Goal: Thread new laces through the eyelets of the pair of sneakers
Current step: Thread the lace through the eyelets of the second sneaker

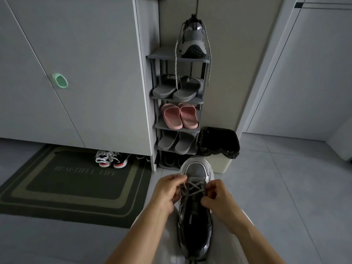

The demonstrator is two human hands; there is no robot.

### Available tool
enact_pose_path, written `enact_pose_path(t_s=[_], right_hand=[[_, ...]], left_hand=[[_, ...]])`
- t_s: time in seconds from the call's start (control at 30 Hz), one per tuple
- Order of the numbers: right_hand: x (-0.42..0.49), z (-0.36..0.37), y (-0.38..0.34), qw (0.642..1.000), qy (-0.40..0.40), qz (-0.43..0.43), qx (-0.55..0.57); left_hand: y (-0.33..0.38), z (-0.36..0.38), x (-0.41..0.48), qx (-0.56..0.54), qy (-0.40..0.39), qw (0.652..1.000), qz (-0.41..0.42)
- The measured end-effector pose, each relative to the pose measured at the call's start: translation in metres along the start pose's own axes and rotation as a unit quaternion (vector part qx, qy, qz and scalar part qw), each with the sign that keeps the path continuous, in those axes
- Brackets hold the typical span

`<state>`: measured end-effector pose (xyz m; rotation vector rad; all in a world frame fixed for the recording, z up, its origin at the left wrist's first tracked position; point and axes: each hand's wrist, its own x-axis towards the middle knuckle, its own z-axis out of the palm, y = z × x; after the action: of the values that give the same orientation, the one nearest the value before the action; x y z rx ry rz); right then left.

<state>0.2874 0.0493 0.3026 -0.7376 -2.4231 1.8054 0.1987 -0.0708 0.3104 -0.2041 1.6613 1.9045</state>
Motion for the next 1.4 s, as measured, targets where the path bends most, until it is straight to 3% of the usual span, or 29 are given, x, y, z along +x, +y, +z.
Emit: enact_pose_path(t_s=[0.07,0.17,0.27,0.33,0.4,0.47,0.53,0.63,0.77,0.87,0.93,1.0,1.07,1.17,1.23,1.4], right_hand=[[0.001,-0.004,0.002,0.999,-0.010,-0.003,0.042],[0.000,-0.006,-0.003,0.993,-0.007,-0.030,0.114],[0.004,-0.007,-0.019,0.990,-0.029,-0.051,0.128],[0.011,-0.008,-0.029,0.974,-0.075,-0.051,0.206],[0.017,-0.008,-0.040,0.949,-0.082,-0.025,0.303],[0.024,-0.012,-0.045,0.927,-0.053,-0.004,0.371],[0.029,-0.019,-0.043,0.912,-0.019,0.007,0.409],[0.032,-0.026,-0.038,0.908,0.011,0.034,0.417],[0.036,-0.027,-0.034,0.881,0.040,0.047,0.470],[0.031,-0.019,-0.036,0.946,0.016,-0.005,0.324],[0.024,-0.004,-0.038,0.983,-0.017,-0.038,0.178],[0.023,0.011,-0.039,0.994,0.005,-0.107,-0.027],[0.019,0.024,-0.039,0.957,0.034,-0.201,-0.206],[0.007,0.045,-0.037,0.907,0.056,-0.278,-0.312],[0.001,0.057,-0.031,0.884,0.077,-0.286,-0.361],[0.001,0.057,-0.024,0.875,0.055,-0.268,-0.400]], left_hand=[[0.012,0.003,-0.005,0.005,-0.045,0.998,0.047],[0.037,0.010,-0.020,0.137,-0.124,0.970,0.156],[0.051,0.016,-0.029,0.347,-0.205,0.886,0.229],[0.051,0.012,-0.028,0.455,-0.247,0.829,0.211],[0.043,-0.001,-0.023,0.508,-0.256,0.802,0.184],[0.035,-0.020,-0.020,0.488,-0.235,0.822,0.177],[0.024,-0.050,-0.019,0.400,-0.186,0.884,0.153],[0.006,-0.100,-0.014,0.171,-0.113,0.975,0.085],[-0.019,-0.118,-0.012,0.036,-0.056,0.998,-0.004],[-0.025,-0.105,-0.007,0.190,0.014,0.982,-0.003],[-0.015,-0.089,-0.004,0.299,0.098,0.943,0.109],[0.010,-0.061,-0.012,0.300,0.082,0.929,0.200],[0.031,-0.032,-0.017,0.335,0.004,0.920,0.204],[0.047,-0.004,-0.015,0.383,-0.118,0.907,0.127],[0.049,0.002,-0.011,0.387,-0.145,0.904,0.109],[0.043,-0.001,-0.008,0.352,-0.160,0.916,0.104]])
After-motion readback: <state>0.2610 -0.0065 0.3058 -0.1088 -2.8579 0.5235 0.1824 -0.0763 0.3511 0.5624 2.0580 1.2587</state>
